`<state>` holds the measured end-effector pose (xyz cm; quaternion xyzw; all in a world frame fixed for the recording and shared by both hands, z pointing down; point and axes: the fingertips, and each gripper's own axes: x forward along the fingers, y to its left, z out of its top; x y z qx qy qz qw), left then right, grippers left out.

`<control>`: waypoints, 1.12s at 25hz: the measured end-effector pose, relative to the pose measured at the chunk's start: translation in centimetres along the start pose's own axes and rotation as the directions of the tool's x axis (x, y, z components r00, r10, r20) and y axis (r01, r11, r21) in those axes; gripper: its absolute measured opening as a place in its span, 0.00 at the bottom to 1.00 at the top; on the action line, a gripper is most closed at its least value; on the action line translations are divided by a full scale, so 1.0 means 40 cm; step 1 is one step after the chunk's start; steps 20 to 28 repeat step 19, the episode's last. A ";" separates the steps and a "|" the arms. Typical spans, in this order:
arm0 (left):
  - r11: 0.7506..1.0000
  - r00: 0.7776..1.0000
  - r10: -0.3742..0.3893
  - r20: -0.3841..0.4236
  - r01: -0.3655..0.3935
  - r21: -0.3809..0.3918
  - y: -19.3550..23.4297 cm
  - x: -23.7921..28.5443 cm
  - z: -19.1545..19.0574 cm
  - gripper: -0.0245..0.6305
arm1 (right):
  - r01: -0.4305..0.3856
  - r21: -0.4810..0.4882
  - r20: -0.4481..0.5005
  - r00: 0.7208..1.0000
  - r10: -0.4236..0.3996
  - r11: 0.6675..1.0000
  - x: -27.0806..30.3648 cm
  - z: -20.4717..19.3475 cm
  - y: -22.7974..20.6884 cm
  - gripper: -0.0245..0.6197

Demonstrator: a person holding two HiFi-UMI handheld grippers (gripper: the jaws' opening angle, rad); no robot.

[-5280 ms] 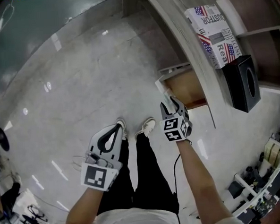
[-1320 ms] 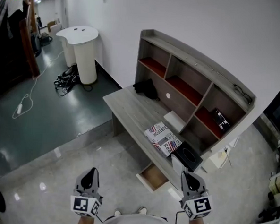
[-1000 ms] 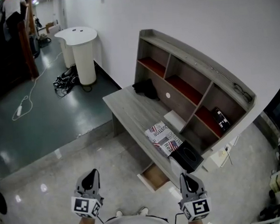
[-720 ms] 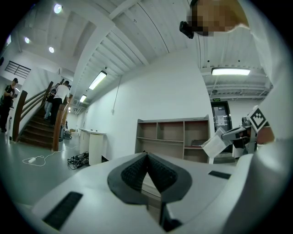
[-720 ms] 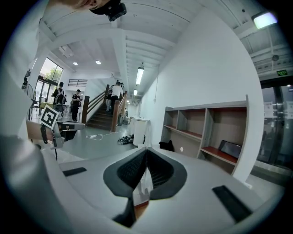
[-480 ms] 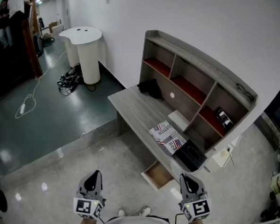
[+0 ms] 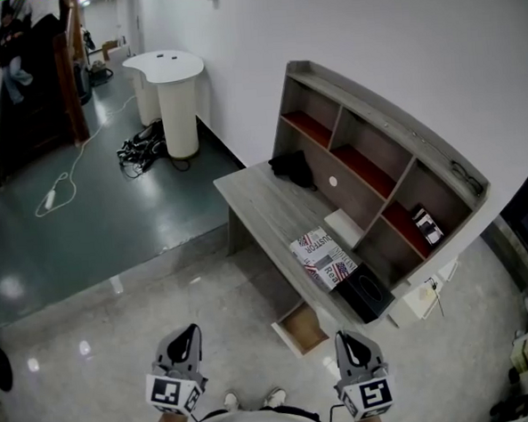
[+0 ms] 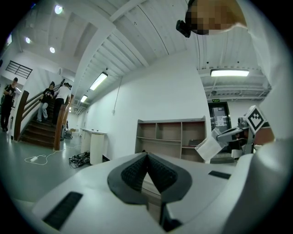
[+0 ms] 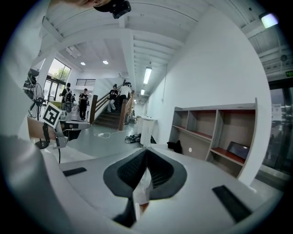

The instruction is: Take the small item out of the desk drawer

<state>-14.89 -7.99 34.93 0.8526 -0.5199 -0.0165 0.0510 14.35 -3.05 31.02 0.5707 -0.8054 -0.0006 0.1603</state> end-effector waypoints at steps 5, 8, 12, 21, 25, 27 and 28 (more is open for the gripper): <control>1.000 1.000 0.001 -0.029 -0.001 -0.020 -0.009 -0.025 -0.035 0.07 | 0.006 -0.002 -0.011 1.000 -0.006 1.000 -0.017 -0.009 0.009 0.07; 1.000 0.999 -0.007 -0.035 0.006 -0.023 -0.023 -0.025 -0.042 0.07 | 0.009 -0.004 -0.021 1.000 -0.009 1.000 -0.031 -0.026 0.004 0.07; 1.000 0.999 -0.018 -0.036 0.017 -0.023 -0.039 -0.021 -0.043 0.07 | 0.018 -0.009 -0.026 1.000 -0.018 1.000 -0.049 -0.031 -0.005 0.07; 1.000 0.999 -0.024 -0.038 0.023 -0.020 -0.054 -0.012 -0.053 0.07 | 0.031 -0.016 -0.029 0.999 -0.031 0.999 -0.054 -0.032 -0.017 0.07; 1.000 0.999 -0.024 -0.038 0.023 -0.020 -0.054 -0.012 -0.053 0.07 | 0.031 -0.016 -0.029 0.999 -0.031 0.999 -0.054 -0.032 -0.017 0.07; 1.000 0.999 -0.024 -0.038 0.023 -0.020 -0.054 -0.012 -0.053 0.07 | 0.031 -0.016 -0.029 0.999 -0.031 0.999 -0.054 -0.032 -0.017 0.07; 1.000 0.999 -0.024 -0.038 0.023 -0.020 -0.054 -0.012 -0.053 0.07 | 0.031 -0.016 -0.029 0.999 -0.031 0.999 -0.054 -0.032 -0.017 0.07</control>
